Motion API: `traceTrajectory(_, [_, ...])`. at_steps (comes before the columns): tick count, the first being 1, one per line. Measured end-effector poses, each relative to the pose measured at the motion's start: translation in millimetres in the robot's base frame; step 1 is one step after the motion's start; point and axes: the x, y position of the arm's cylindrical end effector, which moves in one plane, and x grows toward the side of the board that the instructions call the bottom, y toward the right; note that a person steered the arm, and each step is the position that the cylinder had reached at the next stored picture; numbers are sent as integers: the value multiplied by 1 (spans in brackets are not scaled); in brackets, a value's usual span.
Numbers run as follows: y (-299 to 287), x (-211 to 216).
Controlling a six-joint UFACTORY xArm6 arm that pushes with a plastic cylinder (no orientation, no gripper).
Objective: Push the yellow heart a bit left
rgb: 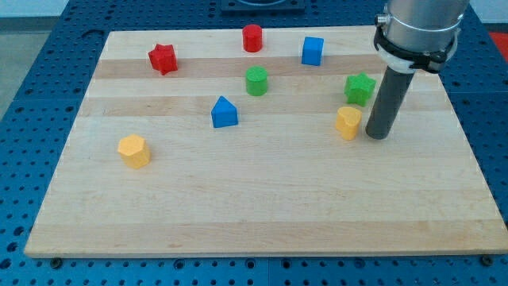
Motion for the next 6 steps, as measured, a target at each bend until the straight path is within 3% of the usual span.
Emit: traceTrajectory(6, [-15,0])
